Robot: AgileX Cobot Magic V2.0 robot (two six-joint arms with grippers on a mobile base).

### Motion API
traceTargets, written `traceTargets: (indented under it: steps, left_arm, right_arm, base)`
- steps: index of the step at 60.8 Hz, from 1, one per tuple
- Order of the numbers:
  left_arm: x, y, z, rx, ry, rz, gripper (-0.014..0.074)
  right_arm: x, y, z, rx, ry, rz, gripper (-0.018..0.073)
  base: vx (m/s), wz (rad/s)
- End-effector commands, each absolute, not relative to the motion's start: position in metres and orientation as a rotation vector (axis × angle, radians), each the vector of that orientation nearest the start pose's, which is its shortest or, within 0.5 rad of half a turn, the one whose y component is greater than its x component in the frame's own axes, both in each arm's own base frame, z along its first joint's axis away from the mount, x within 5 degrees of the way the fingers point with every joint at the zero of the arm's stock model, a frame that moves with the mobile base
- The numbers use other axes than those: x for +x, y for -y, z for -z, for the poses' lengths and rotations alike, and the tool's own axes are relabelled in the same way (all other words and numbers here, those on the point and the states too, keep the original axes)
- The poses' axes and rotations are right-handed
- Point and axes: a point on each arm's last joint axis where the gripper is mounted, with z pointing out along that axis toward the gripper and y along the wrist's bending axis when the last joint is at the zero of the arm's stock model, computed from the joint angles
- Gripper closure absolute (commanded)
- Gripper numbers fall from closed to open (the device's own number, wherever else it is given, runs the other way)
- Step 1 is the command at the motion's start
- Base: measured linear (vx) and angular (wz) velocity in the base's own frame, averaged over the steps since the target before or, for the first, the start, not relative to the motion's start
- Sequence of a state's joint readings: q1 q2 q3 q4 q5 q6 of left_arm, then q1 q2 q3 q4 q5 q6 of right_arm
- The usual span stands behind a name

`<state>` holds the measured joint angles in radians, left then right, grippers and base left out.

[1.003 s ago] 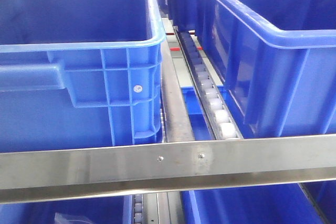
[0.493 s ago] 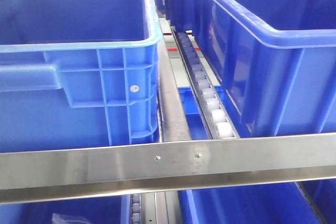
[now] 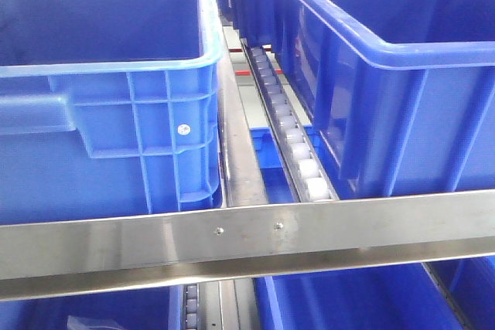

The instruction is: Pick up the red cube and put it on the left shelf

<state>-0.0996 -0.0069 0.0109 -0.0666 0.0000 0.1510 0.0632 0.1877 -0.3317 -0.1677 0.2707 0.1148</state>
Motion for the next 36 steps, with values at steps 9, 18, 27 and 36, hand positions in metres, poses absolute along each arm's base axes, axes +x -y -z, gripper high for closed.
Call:
traceTargets:
  steps: [9,18,27,36]
  left_arm:
    - [0.057,0.005,-0.21,0.131,-1.428,0.01,0.0491]
    - [0.057,0.005,-0.21,0.131,-1.428,0.01,0.0491]
    - [0.057,0.005,-0.21,0.131,-1.428,0.01,0.0491]
    - [0.057,0.005,-0.21,0.131,-1.428,0.01,0.0491]
  right_arm:
    - [0.059,-0.001,-0.304,-0.068,-1.51,0.027,0.0503]
    - [0.059,-0.001,-0.304,-0.068,-1.51,0.027,0.0503]
    - [0.059,-0.001,-0.304,-0.068,-1.51,0.027,0.0503]
    - [0.042,0.001,-0.298,-0.047,-1.442,0.016,0.0503]
  base:
    - [0.0,0.0]
    - [0.0,0.0]
    - [0.0,0.0]
    - [0.0,0.0]
